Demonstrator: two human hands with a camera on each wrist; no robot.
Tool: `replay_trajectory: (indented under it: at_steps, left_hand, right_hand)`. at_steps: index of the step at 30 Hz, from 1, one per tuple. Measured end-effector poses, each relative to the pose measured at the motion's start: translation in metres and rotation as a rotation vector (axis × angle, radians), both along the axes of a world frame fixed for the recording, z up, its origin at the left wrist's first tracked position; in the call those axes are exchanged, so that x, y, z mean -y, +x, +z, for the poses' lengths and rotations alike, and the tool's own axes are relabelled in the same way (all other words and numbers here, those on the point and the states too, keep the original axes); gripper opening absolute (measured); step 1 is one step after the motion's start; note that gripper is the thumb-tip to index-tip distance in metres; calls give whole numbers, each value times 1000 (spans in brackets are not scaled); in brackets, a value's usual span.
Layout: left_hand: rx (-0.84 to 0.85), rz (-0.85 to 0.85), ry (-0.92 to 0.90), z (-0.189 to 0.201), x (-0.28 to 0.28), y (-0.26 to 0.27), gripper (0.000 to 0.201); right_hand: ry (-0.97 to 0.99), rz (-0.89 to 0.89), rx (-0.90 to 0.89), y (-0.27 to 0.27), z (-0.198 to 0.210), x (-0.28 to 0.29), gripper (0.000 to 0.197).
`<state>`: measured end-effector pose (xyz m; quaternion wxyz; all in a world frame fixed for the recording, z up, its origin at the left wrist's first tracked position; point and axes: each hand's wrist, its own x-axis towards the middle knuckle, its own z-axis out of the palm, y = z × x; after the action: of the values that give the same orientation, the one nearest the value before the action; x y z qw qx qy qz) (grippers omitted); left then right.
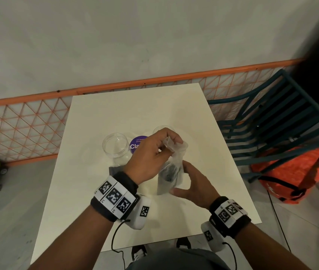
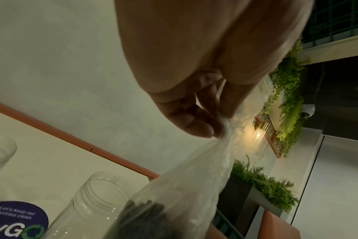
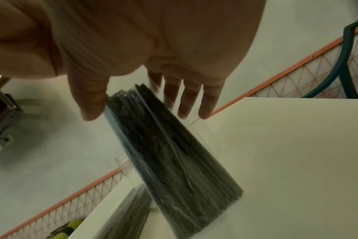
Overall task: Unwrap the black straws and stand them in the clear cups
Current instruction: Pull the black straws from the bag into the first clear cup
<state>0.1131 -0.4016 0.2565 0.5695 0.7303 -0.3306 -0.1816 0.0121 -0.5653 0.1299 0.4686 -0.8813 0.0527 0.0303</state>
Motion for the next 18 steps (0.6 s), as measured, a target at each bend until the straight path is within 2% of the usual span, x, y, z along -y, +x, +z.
replay_trajectory:
  at_steps: [2,3,6,9,11,13,15,18]
  left_hand:
    - [-35,-24,-4,2,2,-1,54]
    - [-52,-36,-13,1,3,-2,58]
    - [-94,-46,-52,-1,4,-5,57]
    - [-143,-11,-99,-10,0,-6,54]
    - [-115,48,-23,-23,-8,-4,58]
    - [-112,103,136,-45,-17,-1,78]
    - [-204,104,278,-73,-26,-3,91]
    - [-277,76,308,-109,-31,-12,83]
  right_hand:
    - [-63,-52,-11,3,-3,-7,77]
    - [-86,-74,-20,5,-4,-10,76]
    - [-113,-131,-58,9,-2,-17,66]
    - [-160,-196,-103,14,0,-18,45]
    - [-149,-228,-104,15,0,-17,39]
    - [-156,-227,-82,16,-1,-15,44]
    - [-178,-158,-76,17,-6,-15,55]
    - [-208,-62,-171,19,-15,-13,69]
